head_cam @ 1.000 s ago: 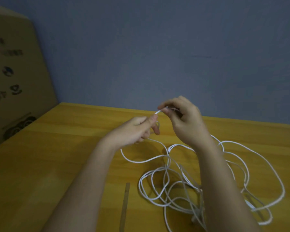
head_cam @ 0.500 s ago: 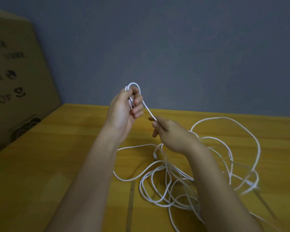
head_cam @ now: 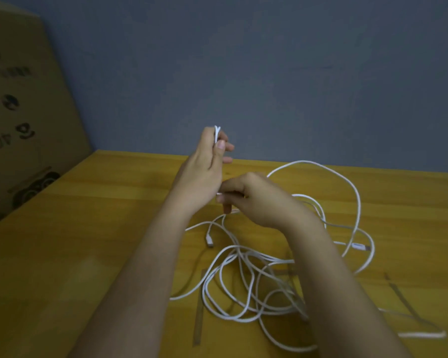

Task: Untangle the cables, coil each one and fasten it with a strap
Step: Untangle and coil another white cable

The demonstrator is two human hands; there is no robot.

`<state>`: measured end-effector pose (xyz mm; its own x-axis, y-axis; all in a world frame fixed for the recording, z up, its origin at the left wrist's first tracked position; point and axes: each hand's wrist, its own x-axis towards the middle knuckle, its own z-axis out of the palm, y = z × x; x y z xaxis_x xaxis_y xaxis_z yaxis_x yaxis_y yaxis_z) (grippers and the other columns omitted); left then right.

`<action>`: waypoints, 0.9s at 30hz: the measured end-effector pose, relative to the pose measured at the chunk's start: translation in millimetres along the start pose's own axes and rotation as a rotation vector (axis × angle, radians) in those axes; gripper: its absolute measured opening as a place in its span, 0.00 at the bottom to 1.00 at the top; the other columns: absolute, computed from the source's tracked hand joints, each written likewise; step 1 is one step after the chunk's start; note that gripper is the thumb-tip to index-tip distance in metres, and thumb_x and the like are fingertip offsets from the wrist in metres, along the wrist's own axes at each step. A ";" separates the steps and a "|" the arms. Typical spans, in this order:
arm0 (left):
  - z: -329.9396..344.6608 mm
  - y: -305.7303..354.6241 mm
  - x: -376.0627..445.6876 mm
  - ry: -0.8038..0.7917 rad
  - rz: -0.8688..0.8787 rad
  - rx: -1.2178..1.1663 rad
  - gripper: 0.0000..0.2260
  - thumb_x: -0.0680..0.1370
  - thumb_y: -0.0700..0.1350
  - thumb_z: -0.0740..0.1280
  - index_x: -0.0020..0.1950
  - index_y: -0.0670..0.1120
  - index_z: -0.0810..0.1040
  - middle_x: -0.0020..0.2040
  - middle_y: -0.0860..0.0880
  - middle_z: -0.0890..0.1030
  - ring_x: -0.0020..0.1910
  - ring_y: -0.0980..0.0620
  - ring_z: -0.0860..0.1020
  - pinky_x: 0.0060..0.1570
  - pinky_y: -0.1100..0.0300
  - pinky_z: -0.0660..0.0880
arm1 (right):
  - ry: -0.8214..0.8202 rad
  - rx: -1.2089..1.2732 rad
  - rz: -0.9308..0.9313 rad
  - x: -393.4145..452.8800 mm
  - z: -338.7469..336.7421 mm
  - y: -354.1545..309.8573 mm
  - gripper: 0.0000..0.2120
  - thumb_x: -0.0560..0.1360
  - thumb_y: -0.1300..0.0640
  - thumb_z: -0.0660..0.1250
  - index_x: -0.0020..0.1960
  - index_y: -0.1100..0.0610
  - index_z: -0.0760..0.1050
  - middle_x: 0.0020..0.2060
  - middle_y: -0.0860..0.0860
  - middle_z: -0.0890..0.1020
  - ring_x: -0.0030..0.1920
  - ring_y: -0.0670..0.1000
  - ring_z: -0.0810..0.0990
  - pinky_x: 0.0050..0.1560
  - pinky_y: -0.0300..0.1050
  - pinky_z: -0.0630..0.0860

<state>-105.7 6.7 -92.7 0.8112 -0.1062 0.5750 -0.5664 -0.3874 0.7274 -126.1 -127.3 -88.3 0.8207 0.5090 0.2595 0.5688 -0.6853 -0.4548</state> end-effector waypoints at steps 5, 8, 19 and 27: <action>-3.4 0.7 -2.9 -0.092 -0.054 0.124 0.10 0.84 0.51 0.51 0.55 0.48 0.69 0.40 0.55 0.78 0.32 0.59 0.76 0.42 0.56 0.72 | 0.459 -0.008 -0.041 -3.1 -10.5 9.8 0.06 0.69 0.51 0.75 0.41 0.53 0.83 0.35 0.47 0.84 0.31 0.41 0.74 0.37 0.39 0.70; -0.1 7.9 -4.0 -0.154 -0.074 0.191 0.11 0.83 0.49 0.54 0.52 0.46 0.73 0.37 0.55 0.74 0.42 0.52 0.74 0.42 0.58 0.65 | 0.614 -0.144 -0.040 -0.5 -12.9 18.7 0.13 0.67 0.44 0.73 0.41 0.54 0.82 0.35 0.49 0.82 0.34 0.45 0.72 0.38 0.42 0.69; -13.0 -1.0 4.0 0.082 -0.144 0.219 0.17 0.80 0.52 0.62 0.33 0.49 0.73 0.25 0.52 0.70 0.25 0.58 0.67 0.31 0.57 0.62 | 0.312 0.001 0.323 -16.7 -27.3 31.4 0.09 0.71 0.49 0.73 0.39 0.54 0.81 0.33 0.52 0.81 0.32 0.49 0.76 0.38 0.45 0.73; -8.5 -1.8 3.5 0.030 -0.109 0.154 0.16 0.82 0.51 0.58 0.35 0.51 0.71 0.31 0.55 0.72 0.33 0.62 0.70 0.36 0.62 0.65 | 0.971 0.368 0.167 -6.7 -32.9 27.6 0.07 0.74 0.53 0.66 0.42 0.55 0.80 0.34 0.48 0.83 0.37 0.50 0.82 0.46 0.56 0.79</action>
<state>-103.0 14.8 -88.8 0.8607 -0.0296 0.5082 -0.4443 -0.5313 0.7214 -114.2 -166.7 -74.6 0.6701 -0.3253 0.6672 0.5265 -0.4253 -0.7362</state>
